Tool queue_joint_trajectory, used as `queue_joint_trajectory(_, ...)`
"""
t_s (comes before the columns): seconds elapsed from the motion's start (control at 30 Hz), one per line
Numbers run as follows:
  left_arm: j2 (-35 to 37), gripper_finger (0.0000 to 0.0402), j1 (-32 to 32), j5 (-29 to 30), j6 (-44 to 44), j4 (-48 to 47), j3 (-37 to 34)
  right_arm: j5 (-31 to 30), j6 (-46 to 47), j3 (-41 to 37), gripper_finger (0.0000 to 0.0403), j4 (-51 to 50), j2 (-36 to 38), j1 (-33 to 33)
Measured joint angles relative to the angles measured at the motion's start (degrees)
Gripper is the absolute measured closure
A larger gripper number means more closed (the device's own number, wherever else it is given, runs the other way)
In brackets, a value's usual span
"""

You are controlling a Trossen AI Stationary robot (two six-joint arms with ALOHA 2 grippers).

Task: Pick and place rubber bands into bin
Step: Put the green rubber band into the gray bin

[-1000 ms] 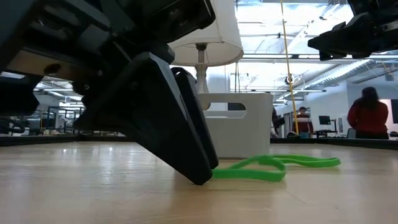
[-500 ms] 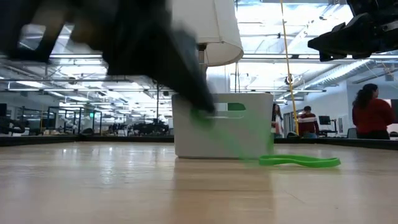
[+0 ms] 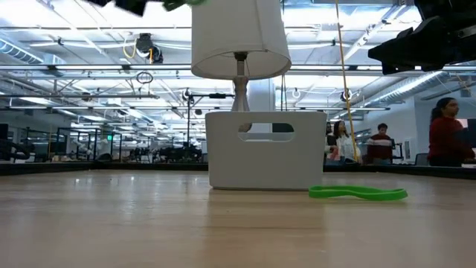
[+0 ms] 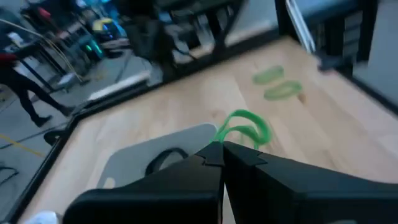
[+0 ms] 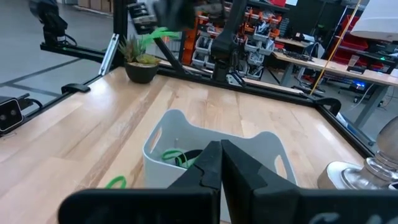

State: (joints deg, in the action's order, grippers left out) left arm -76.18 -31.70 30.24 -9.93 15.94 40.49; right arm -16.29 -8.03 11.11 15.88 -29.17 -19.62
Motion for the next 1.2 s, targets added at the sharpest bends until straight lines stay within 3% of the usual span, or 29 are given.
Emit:
queue_joint_trajectory(0.2, 9.3, 0.0401, 4.35, -1.9, 2.09, 21.2, -17.87, -0.02, -0.12, 0.0, 0.0403, 0.15, 0.0, 0.02)
queue_joint_trajectory(0.4, 11.6, 0.0401, 12.3, -5.24, 7.52, 29.33, -24.72, -0.02, -0.15, 0.0, 0.0403, 0.26, 0.0, 0.02)
queue_joint_trajectory(0.57, 9.26, 0.0401, 19.55, -12.59, 14.24, 20.08, -18.73, -0.07, -0.91, 0.0, 0.0403, 1.02, 0.0, 0.02)
queue_joint_trajectory(0.77, 0.21, 0.0401, 22.74, -19.0, 11.73, 8.97, -5.41, -0.07, -1.18, 0.0, 0.0403, 2.42, -0.82, 0.02)
queue_joint_trajectory(0.97, -11.76, 0.0401, 24.36, -23.64, 9.37, 5.56, 5.45, -0.07, -1.17, 0.0, 0.0403, 2.43, -1.88, 0.02)
queue_joint_trajectory(1.2, -23.12, 0.04, 25.38, -27.93, 10.02, 2.62, 12.13, -0.07, -0.88, -0.02, 0.0403, 2.5, -3.03, 0.02)
